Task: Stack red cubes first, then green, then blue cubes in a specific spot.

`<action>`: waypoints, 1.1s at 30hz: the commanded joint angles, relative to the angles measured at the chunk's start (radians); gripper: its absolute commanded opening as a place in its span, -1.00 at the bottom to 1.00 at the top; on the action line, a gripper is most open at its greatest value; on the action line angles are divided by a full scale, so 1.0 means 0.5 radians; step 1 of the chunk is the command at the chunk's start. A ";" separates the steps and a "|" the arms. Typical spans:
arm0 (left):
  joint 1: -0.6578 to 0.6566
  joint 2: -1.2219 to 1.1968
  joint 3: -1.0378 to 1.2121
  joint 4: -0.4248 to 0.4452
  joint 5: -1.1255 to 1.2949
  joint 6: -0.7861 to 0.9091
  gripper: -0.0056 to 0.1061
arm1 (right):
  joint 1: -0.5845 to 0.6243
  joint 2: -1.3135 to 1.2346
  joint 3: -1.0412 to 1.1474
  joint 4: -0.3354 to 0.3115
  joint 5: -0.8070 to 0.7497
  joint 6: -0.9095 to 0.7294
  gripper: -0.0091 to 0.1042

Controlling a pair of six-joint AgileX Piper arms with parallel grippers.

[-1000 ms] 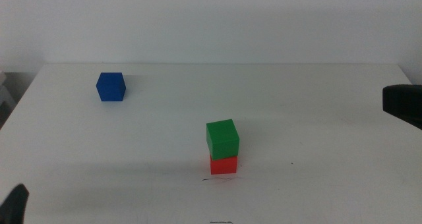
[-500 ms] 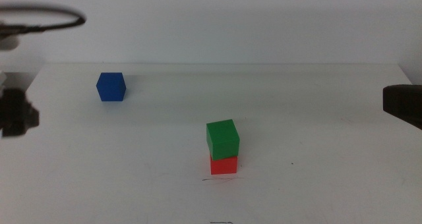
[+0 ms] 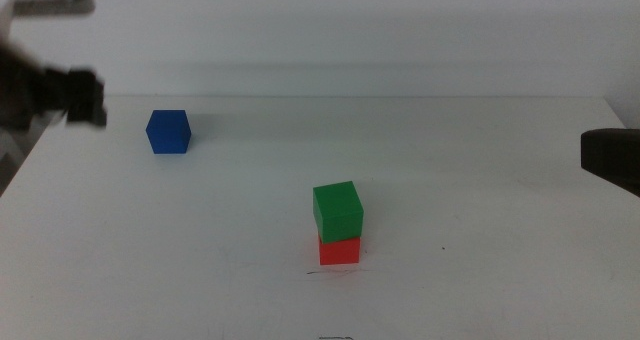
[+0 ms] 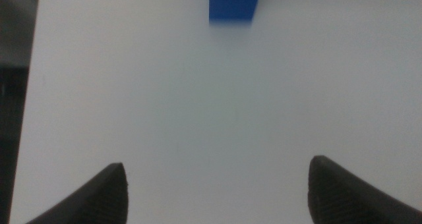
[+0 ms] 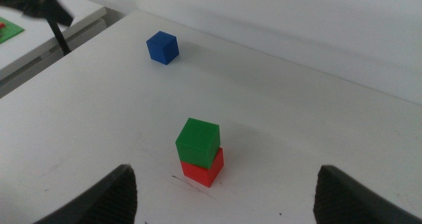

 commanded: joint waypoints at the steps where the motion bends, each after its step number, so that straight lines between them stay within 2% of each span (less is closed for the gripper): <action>1: -0.007 0.117 -0.295 -0.030 -0.036 0.005 0.77 | -0.018 0.004 -0.042 -0.004 -0.145 -0.030 0.51; 8: -0.007 0.832 -0.989 -0.042 0.204 0.061 0.77 | -0.018 0.004 -0.042 -0.004 -0.145 -0.030 0.51; 13: -0.007 1.342 -1.571 -0.181 0.413 0.161 0.77 | -0.018 0.004 -0.042 -0.004 -0.145 -0.030 0.51; 20: -0.007 1.795 -2.166 -0.188 0.612 0.185 0.77 | -0.018 0.004 -0.042 -0.004 -0.145 -0.030 0.51; 33: -0.045 2.014 -2.283 -0.193 0.447 0.194 0.77 | -0.018 0.004 -0.042 -0.004 -0.145 -0.030 0.51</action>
